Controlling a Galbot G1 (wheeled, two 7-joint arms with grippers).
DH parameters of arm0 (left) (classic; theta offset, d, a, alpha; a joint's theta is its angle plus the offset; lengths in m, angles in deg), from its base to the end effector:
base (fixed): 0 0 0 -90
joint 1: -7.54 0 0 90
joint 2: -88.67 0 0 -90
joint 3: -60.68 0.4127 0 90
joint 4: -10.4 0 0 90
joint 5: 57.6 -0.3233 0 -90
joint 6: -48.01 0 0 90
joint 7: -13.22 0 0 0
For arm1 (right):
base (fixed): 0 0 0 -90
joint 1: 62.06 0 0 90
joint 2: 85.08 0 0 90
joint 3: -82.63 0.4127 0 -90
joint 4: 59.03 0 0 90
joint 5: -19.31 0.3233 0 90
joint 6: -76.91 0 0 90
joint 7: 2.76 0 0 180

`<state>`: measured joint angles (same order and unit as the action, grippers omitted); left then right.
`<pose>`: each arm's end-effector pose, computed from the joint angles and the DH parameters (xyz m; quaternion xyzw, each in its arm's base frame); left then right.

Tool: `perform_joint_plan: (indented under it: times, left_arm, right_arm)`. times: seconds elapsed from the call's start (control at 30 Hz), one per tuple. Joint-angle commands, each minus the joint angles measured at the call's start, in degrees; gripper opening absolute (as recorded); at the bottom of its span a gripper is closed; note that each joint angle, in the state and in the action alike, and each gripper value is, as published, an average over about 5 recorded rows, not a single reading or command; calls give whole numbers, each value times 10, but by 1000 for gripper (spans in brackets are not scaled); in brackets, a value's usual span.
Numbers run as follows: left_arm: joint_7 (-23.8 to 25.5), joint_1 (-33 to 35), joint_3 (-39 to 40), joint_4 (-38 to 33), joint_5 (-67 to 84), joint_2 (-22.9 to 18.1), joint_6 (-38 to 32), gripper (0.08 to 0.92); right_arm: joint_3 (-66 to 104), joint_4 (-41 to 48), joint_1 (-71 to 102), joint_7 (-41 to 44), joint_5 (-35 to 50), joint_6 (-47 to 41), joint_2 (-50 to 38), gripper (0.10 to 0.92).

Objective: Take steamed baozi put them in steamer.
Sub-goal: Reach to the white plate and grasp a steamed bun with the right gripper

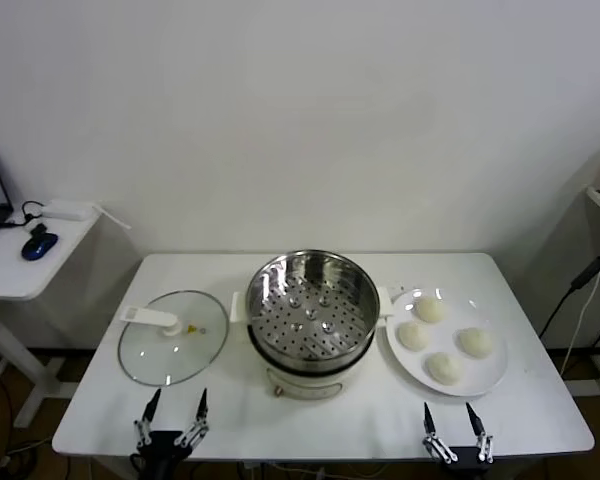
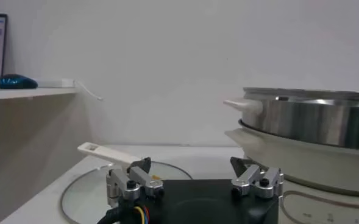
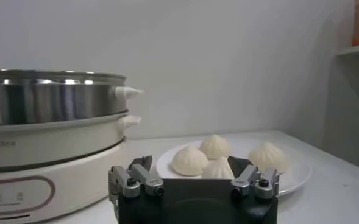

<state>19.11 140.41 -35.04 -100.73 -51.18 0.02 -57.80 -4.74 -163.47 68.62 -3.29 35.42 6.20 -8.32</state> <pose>0.0190 0.0370 -0.4206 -0.0027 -0.9987 0.0145 0.0480 0.0286 -0.0900 -0.4465 -0.0071 -0.9980 -0.0236 0.0590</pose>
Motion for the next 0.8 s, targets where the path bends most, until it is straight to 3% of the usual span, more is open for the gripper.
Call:
perform_joint_plan:
  times: [0.03, 0.2, 0.47, 0.63, 0.8]
  left_arm:
    - [-1, 1, 0, 0, -2, 0, -1, 823]
    - [-2, 1, -1, 1, -7, 3, -5, 823]
    - [-1, -3, 0, 1, -9, 8, -10, 823]
    - [0, -6, -1, 1, -7, 14, -11, 823]
    - [0, -8, -2, 4, -8, 17, -14, 823]
  right_arm:
    - [28, -87, -31, -44, -12, -198, -12, 823]
    - [59, -102, -118, -22, -21, -294, -62, 823]
    - [8, -65, -296, 12, -18, -453, -241, 823]
    - [-52, -43, -377, 102, -39, -591, -368, 823]
    - [-137, -15, -450, 206, -72, -628, -468, 823]
